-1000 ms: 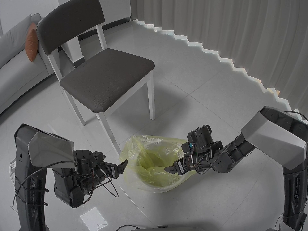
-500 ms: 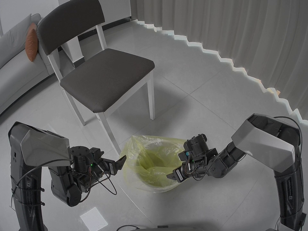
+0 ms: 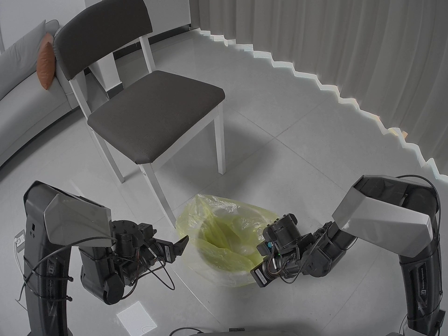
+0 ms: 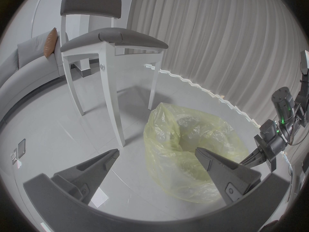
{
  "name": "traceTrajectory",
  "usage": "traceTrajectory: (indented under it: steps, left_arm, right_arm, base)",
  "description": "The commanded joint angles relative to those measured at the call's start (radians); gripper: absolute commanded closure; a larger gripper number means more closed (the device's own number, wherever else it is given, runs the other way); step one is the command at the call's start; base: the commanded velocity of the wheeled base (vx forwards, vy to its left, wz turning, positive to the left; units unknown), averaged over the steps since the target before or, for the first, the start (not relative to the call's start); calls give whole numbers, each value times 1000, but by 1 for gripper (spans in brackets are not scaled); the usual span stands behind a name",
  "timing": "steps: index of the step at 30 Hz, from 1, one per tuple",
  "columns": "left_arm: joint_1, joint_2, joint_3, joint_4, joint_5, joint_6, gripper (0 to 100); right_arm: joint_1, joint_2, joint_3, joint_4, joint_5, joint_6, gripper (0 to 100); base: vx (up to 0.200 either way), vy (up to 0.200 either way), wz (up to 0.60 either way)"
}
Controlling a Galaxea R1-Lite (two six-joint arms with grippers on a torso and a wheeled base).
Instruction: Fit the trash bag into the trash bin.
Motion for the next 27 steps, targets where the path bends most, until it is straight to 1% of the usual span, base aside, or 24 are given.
traceTrajectory:
  steps: [1, 4, 6, 7, 10, 11, 12, 14, 22, 27]
  left_arm:
    - [-18, 29, -1, -18, 1, -2, 0]
    - [-31, 33, -7, -18, 1, -2, 0]
    - [-38, 33, -12, -18, 4, -2, 0]
    - [-43, 33, -24, -18, 5, 0, 0]
    - [-54, 33, -44, -18, 9, 1, 0]
    - [-58, 33, -62, -18, 10, 1, 0]
    - [-63, 32, -73, -18, 10, 4, 0]
    - [-66, 32, -89, -18, 10, 7, 0]
    - [-84, 33, -110, -15, -2, 17, 0]
    - [-86, 36, -136, 56, -1, 29, 0]
  right_arm:
    - [30, -20, 46, -19, 0, 0, 100]
    - [52, -17, 66, -34, -7, 0, 100]
    - [58, -12, 67, -39, -20, 0, 100]
    - [67, 2, 64, -42, -46, 0, 100]
    - [72, 15, 67, -42, -59, -5, 100]
    - [75, 15, 70, -39, -63, -18, 100]
    - [73, 14, 75, -40, -63, -35, 0]
    - [75, 11, 79, -40, -62, -55, 0]
    - [78, -6, 109, -45, -63, -57, 0]
    - [63, -77, 122, -48, -62, -43, 0]
  base:
    - [0, 0, 0]
    - [0, 0, 0]
    - [0, 0, 0]
    - [0, 0, 0]
    - [0, 0, 0]
    - [0, 0, 0]
    - [0, 0, 0]
    - [0, 0, 0]
    - [0, 0, 0]
    - [0, 0, 0]
